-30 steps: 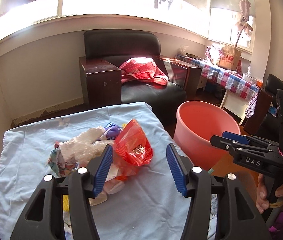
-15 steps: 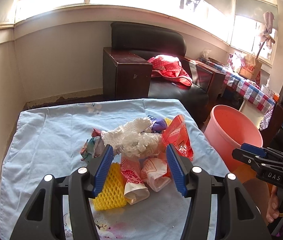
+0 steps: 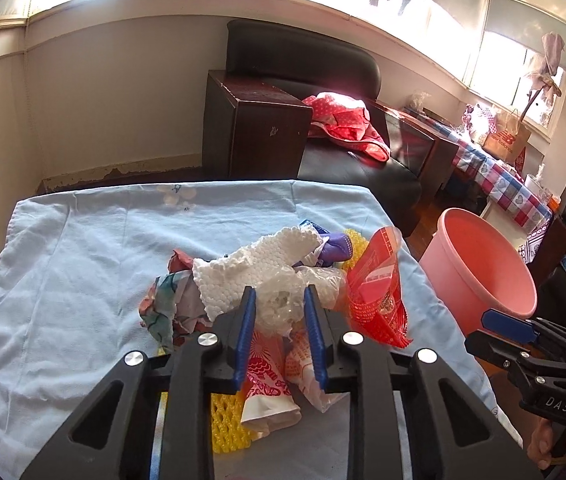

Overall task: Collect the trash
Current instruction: 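Return both tools to the table and grasp the white crumpled plastic with the left gripper, then grasp the red plastic bag with the right gripper while the left gripper holds the white plastic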

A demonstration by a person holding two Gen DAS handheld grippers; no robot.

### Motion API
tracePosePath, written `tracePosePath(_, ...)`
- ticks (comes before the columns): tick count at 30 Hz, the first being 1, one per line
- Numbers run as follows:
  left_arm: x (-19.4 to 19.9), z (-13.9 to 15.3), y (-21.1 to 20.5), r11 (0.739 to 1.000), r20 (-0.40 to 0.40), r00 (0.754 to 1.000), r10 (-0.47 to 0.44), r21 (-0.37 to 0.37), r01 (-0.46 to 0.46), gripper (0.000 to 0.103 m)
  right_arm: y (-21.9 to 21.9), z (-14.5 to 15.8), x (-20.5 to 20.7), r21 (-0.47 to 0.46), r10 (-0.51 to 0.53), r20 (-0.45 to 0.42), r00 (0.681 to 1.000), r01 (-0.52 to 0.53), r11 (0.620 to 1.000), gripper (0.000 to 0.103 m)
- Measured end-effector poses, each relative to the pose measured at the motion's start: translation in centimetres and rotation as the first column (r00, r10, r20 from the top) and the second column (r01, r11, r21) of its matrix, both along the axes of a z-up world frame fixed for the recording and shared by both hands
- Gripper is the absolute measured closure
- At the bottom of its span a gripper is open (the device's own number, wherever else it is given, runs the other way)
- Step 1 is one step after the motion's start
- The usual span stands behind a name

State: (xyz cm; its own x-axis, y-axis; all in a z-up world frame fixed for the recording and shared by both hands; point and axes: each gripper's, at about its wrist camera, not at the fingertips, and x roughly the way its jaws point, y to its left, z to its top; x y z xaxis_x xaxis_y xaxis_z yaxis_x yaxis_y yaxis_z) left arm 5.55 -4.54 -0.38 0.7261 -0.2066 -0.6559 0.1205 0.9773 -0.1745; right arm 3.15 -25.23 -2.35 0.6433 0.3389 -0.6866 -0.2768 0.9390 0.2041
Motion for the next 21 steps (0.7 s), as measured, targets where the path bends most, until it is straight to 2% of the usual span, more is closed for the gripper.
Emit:
tracePosePath(8,-0.9,0.5,0.8,1.0,0.021,1.0,0.0,-0.017,0.001,0.087,2.7,0.4,0.5,0.044,0.102,0.008,0.995,-0.102,0.994,0.052)
tracePosePath(15,-1.5,0.0,1.0,1.0,0.015,1.0,-0.021,-0.02,0.021,0.088,3.0,-0.1,2.1,0.179,0.094,-0.07,0.993,-0.08,0.981,0.052)
tracePosePath(19,-1.7,0.0,0.9,0.999,0.019,0.999,-0.032,-0.023,0.033,0.088,3.3,0.0,2.9,0.199,0.085,-0.087,0.993,-0.066,0.978,0.053)
tracePosePath(21,-1.9,0.1,0.8,0.999,0.022,0.999,-0.039,-0.024,0.039,0.088,3.6,-0.4,3.2,0.197,0.092,-0.109,0.99,-0.069,0.978,0.073)
